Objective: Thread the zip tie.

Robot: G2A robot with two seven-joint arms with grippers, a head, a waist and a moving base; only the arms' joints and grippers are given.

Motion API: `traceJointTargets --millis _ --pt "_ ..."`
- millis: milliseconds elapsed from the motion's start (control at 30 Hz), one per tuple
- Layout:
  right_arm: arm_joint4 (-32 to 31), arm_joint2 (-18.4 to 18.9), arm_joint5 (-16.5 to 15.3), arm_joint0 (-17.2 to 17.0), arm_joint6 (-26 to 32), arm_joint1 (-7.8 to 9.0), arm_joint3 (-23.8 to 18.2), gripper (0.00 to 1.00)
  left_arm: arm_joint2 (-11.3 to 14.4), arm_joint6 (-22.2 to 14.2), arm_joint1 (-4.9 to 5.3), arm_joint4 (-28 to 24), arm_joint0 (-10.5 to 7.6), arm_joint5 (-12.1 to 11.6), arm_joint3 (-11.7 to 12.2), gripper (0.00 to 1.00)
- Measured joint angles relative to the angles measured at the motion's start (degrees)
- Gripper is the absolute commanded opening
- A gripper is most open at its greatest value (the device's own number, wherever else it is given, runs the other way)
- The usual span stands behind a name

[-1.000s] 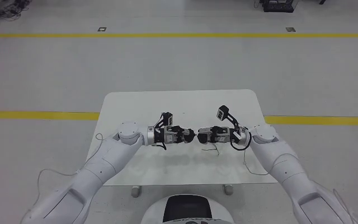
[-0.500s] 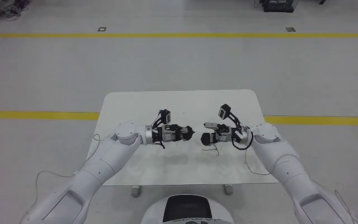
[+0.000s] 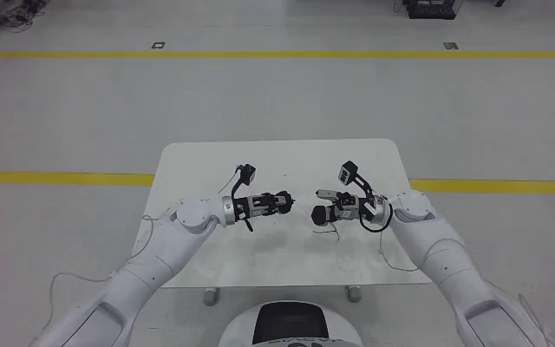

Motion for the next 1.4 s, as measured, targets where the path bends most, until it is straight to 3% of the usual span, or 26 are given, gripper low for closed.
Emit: traceJointTargets --millis 267,467,767,1400 --pt "0.0 0.0 0.0 0.0 0.0 0.0 0.0 1.0 -3.6 2.6 0.83 3.3 4.76 0.1 -6.0 0.0" --pt "0.0 0.0 0.0 0.0 0.0 0.0 0.0 1.0 -3.5 3.3 0.82 3.6 5.17 0.3 -6.2 0.0" --pt "0.0 0.0 0.0 0.0 0.0 0.0 0.0 1.0 -2.6 8.2 0.35 -0.9 9.6 0.1 -9.7 0.0" --pt "0.0 0.0 0.0 0.0 0.0 0.0 0.0 1.0 -2.6 8.2 0.35 -0.9 9.63 0.1 -9.8 0.0"
